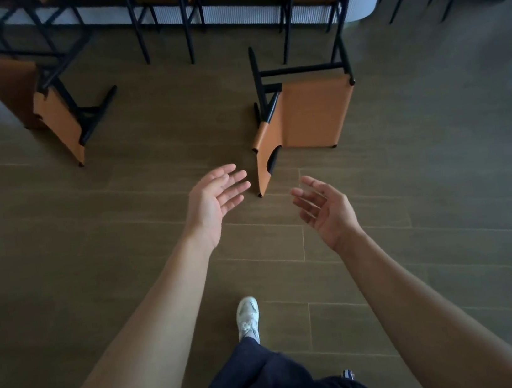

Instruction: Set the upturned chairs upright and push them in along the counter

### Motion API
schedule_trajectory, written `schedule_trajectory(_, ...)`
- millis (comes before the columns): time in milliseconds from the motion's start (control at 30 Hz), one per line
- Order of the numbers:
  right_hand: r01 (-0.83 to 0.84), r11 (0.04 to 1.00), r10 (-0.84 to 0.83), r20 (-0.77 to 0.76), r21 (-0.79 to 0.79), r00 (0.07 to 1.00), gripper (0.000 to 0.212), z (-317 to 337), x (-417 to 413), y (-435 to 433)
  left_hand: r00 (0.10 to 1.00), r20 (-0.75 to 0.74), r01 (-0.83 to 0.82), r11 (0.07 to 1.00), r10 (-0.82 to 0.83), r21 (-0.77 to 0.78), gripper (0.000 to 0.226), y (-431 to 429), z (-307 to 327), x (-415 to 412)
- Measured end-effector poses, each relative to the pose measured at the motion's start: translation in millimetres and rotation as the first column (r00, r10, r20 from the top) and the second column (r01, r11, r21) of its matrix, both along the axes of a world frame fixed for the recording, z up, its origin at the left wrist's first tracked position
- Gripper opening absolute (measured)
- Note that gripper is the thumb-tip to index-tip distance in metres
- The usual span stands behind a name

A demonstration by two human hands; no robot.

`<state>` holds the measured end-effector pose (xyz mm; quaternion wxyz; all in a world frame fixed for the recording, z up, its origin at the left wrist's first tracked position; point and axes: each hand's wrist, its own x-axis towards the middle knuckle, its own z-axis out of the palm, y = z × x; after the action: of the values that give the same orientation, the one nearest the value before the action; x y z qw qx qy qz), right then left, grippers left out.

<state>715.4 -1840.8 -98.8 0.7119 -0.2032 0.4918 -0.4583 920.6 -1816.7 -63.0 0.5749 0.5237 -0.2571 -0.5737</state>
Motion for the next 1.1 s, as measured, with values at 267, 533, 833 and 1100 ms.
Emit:
schedule_trajectory(267, 0.135, 0.991, -0.135, 0.018, 0.004, 0.991, 0.022, -1, 29, -101, 0.99, 0.023, 0.14, 0.99, -0.141, 0.014, 0.028, -133, 4, 32)
schedule_trajectory(533, 0.192, 0.981, -0.192, 0.005, 0.039, 0.981, 0.022, -7, 40, -182, 0.979, 0.001, 0.206, 0.977, -0.206, 0.06, 0.03, -227, -8, 36)
schedule_trajectory(833, 0.215, 0.973, -0.216, 0.003, 0.08, 0.976, 0.024, -37, 23, -287, 0.969, 0.009, 0.242, 0.96, -0.246, 0.144, 0.027, -338, -36, 15)
schedule_trajectory(1100, 0.236, 0.964, -0.238, 0.001, 0.12, 0.971, 0.025, -62, -1, -387, 0.964, 0.0, 0.259, 0.942, -0.266, 0.214, 0.026, -448, -57, -7)
